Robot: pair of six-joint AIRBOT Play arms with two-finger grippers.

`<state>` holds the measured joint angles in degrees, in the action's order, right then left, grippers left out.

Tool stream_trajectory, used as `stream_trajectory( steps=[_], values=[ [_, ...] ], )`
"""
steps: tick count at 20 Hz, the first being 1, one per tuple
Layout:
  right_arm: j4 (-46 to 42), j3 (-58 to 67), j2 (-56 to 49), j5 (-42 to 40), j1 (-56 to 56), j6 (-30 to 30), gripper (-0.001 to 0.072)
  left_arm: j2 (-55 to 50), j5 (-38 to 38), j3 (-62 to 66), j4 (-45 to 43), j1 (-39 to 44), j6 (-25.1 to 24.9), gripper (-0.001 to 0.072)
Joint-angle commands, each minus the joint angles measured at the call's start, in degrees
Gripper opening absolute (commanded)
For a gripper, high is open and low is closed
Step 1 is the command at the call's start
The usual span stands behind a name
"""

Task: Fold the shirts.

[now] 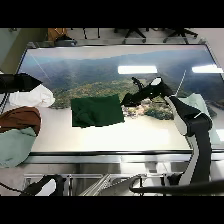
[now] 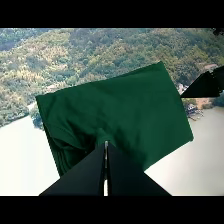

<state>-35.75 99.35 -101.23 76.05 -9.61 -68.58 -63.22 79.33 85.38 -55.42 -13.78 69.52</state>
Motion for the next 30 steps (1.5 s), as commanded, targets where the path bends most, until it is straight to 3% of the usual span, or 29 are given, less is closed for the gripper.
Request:
stream_trajectory(
  steps=[1,9,11,15,17,29,30],
  values=[
    [-0.4,0.0,-1.2,-1.0,-3.0,-0.4,0.046,0.0,0.0,0.0,0.0,-0.1,-0.1,0.0016],
    [3.4,0.1,-2.2,-4.6,-8.0,0.1,0.0461,0.0,0.0,0.0,0.0,-0.1,-0.2,0.0016],
    [3.4,0.2,-1.7,-3.6,-7.3,-0.2,0.0637,0.0,0.1,0.0,0.0,-0.1,-0.5,0.0016],
    [3.4,0.2,-0.6,-1.6,-4.5,-0.7,0.0642,0.0,0.2,0.0,0.0,-0.1,-0.5,0.0016],
    [3.4,0.2,-0.6,-0.8,-4.3,-1.2,0.071,0.0,0.2,0.0,0.0,-0.1,-0.5,0.0016],
    [5.7,0.2,-3.5,-5.8,-11.0,-1.3,0.0689,0.0,0.0,0.0,0.0,-0.1,-1.0,0.0016],
    [7.0,0.2,-3.5,-5.8,-11.2,-1.2,0.0563,0.0,0.0,0.0,0.0,-0.1,-1.0,0.0016]
  ],
)
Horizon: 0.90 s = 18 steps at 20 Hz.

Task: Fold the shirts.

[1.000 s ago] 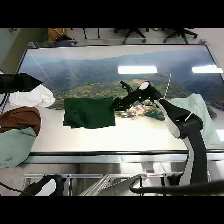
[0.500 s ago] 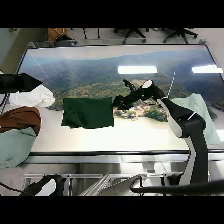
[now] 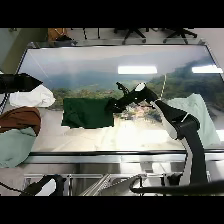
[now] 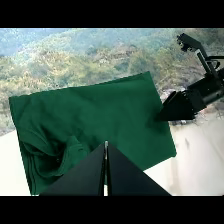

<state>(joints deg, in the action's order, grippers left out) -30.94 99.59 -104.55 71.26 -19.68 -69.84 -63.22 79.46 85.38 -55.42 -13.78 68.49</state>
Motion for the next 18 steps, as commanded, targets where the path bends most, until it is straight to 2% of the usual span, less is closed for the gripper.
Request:
stream_trajectory(
  steps=[1,2,3,4,7,11,14,18],
  values=[
    [3.9,0.0,-0.2,-0.9,-1.1,1.1,0.0352,0.0,-0.1,0.0,0.0,-0.1,0.0,0.0016],
    [6.0,0.0,-0.2,-0.9,-1.1,2.0,0.027,0.0,-0.1,0.0,0.0,-0.1,0.0,0.0016],
    [8.1,0.0,0.0,-0.6,-1.1,2.9,0.0087,0.0,-0.1,0.0,0.0,-0.1,0.0,0.0016],
    [9.6,0.1,0.8,-0.3,-1.1,4.1,0.0015,0.0,0.0,0.0,0.0,-0.1,0.0,0.0016],
    [8.4,2.1,6.5,-0.3,1.3,4.1,0.0016,0.0,0.0,0.0,0.0,-0.1,0.0,0.0016],
    [7.1,8.1,17.7,-1.5,12.1,3.4,0.0016,0.0,0.2,0.0,0.0,-0.1,0.0,0.0016],
    [6.7,9.4,24.8,-5.8,24.4,-0.9,0.0015,0.0,0.1,0.0,0.1,-0.1,0.0,0.0016],
    [6.4,9.4,27.6,-2.6,42.1,-9.2,0.0015,0.0,0.1,0.0,0.1,-0.1,0.0,0.0016]
  ],
)
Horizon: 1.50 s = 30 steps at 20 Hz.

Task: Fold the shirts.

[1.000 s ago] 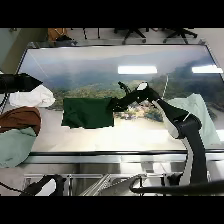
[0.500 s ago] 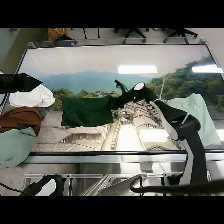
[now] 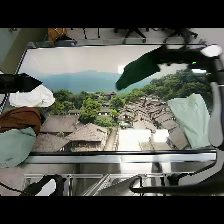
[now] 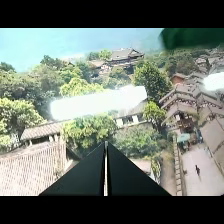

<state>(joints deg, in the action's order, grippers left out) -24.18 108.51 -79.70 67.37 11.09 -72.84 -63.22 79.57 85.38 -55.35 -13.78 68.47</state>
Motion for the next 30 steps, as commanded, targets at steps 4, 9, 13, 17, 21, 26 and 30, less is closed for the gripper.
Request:
stream_trajectory(
  steps=[4,9,13,17,21,26,30],
  values=[
    [-11.0,0.5,3.0,13.0,23.5,-17.5,0.0015,0.0,0.0,0.0,0.1,-0.1,0.0,0.0016],
    [-25.1,0.5,3.5,27.4,28.1,-26.1,0.0015,0.0,0.0,0.0,0.1,0.0,0.0,0.0016],
    [-33.4,0.5,6.8,27.3,28.4,-27.9,0.0015,0.0,0.0,0.0,0.1,0.1,0.0,0.0016],
    [-34.2,0.5,8.3,26.6,28.8,-28.3,0.0016,0.0,0.0,0.0,0.1,0.1,0.0,0.0016],
    [-42.9,0.3,8.6,35.5,28.8,-32.7,0.0016,0.0,0.0,0.0,0.0,0.0,0.0,0.0016],
    [-52.8,-3.8,10.2,38.2,28.8,-34.8,0.0024,0.0,0.0,-0.1,0.1,0.0,0.0,0.0016],
    [-53.1,-11.3,11.3,38.2,28.8,-34.8,0.0275,0.0,0.0,-0.1,0.0,0.1,0.0,0.0016]
  ],
)
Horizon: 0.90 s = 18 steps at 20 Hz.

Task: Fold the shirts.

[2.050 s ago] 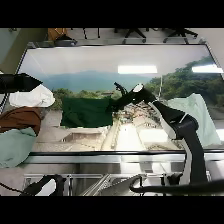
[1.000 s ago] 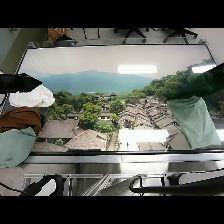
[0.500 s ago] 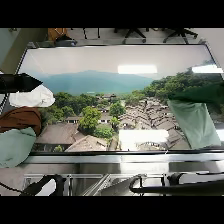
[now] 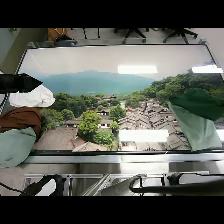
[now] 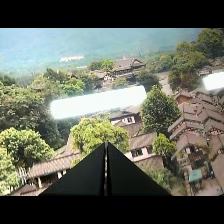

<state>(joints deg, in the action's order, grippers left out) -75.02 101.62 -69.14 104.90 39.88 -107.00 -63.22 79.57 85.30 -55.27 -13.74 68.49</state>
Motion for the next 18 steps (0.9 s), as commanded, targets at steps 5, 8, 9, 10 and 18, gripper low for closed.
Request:
stream_trajectory(
  steps=[5,8,9,10,18],
  values=[
    [-5.7,-7.4,-0.2,0.5,0.0,-1.5,0.0312,0.0,0.1,0.0,0.0,0.0,0.0,0.0016],
    [-5.8,-7.4,-1.2,0.0,-0.1,-1.5,0.0312,-0.1,0.0,0.0,0.0,0.0,0.0,0.0016],
    [-5.5,-7.4,-1.6,-0.2,-0.1,-1.4,0.0312,0.0,0.0,0.0,0.0,0.0,0.0,0.0016],
    [-5.1,-7.5,-2.0,-0.9,-0.1,-0.9,0.0307,-0.1,0.0,0.0,0.0,0.0,0.0,0.0016],
    [0.7,-11.5,-0.8,-14.3,-19.3,6.7,0.0015,0.0,1.4,-0.1,3.3,0.0,0.0,0.0016]
  ],
)
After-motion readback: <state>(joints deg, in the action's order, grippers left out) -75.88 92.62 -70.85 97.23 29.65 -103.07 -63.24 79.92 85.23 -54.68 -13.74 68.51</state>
